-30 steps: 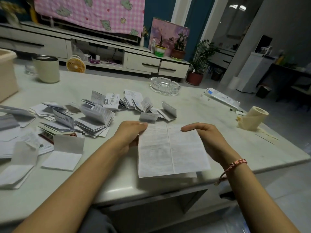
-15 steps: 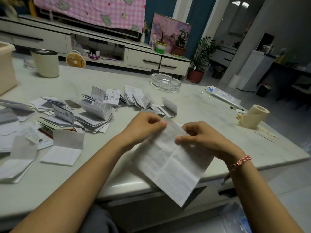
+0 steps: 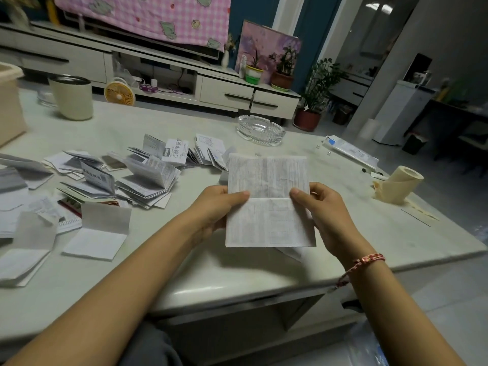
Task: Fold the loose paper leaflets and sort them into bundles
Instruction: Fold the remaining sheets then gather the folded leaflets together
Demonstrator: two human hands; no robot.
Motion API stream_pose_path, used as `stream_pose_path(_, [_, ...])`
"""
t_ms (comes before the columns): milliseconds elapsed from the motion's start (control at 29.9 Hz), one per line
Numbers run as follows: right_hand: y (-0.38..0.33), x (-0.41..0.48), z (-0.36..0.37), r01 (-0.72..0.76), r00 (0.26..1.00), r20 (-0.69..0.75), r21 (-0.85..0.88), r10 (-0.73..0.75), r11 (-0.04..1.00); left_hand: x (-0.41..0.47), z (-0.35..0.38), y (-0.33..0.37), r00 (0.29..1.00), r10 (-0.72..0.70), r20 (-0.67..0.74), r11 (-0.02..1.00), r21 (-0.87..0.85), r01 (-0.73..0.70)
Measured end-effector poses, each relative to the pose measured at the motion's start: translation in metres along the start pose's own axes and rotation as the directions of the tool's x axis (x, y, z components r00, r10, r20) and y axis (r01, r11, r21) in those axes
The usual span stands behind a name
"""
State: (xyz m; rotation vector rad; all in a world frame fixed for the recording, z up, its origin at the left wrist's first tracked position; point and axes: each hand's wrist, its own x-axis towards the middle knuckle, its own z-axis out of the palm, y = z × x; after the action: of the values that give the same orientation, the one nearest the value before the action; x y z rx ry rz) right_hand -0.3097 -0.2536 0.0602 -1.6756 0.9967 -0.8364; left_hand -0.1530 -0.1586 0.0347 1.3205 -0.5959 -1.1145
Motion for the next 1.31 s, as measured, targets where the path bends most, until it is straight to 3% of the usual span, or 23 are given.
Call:
stream_pose_path(100, [-0.002,-0.003,0.003,0.093,0.995,-0.041,-0.027,-0.094,0.995,0.001,0.001,-0.001,0.996,0.039,-0.081,0.999,0.002,-0.039])
stream_pose_path(201, [-0.004,-0.004,0.004,-0.002,0.993,0.122,-0.034,0.006,0.999,0.0,0.001,0.0,0.996,0.034,-0.081,0.999,-0.039,-0.037])
stream_pose_path(335, [-0.003,0.001,-0.006,-0.144,0.962,0.247,0.097,0.116,0.985,-0.002,-0.007,0.005,1.0,0.021,0.007,0.996,-0.092,-0.02])
stream_pose_path(469, [0.002,0.005,-0.008,-0.212,0.945,0.301,0.263,0.129,0.941,-0.003,-0.005,0.008,0.998,0.042,0.047,0.991,-0.131,-0.035])
stream_pose_path(636, [0.001,0.001,-0.014,-0.166,0.936,0.337,0.174,0.1,0.971,-0.004,-0.012,0.013,0.974,-0.07,0.217,0.946,-0.295,0.134])
stream_pose_path(703, [0.002,0.002,-0.015,-0.121,0.923,0.379,0.111,0.07,0.986,-0.005,-0.013,0.012,0.964,-0.091,0.248,0.973,-0.185,0.14])
stream_pose_path(770, [0.001,0.001,-0.015,-0.082,0.901,0.431,0.057,0.049,0.995,-0.006,-0.011,0.008,0.963,-0.096,0.251,0.995,0.039,0.089])
stream_pose_path(870, [-0.002,-0.002,-0.013,-0.078,0.905,0.423,0.068,0.042,0.995,-0.009,-0.006,0.004,0.947,-0.087,0.308,0.958,0.285,-0.005])
stream_pose_path(1038, [-0.002,0.002,-0.012,-0.064,0.959,0.277,0.021,0.056,0.998,-0.008,-0.002,0.004,0.977,-0.011,0.212,0.954,0.295,-0.053])
stream_pose_path(1205, [-0.005,-0.001,-0.016,0.102,0.893,0.436,0.051,-0.114,0.993,-0.008,-0.003,0.003,0.968,-0.048,0.247,0.959,0.282,-0.024])
stream_pose_path(1305, [-0.006,-0.003,-0.015,0.052,0.892,0.445,0.085,-0.085,0.995,-0.008,-0.003,0.002,0.947,-0.148,0.286,0.947,0.317,0.053])
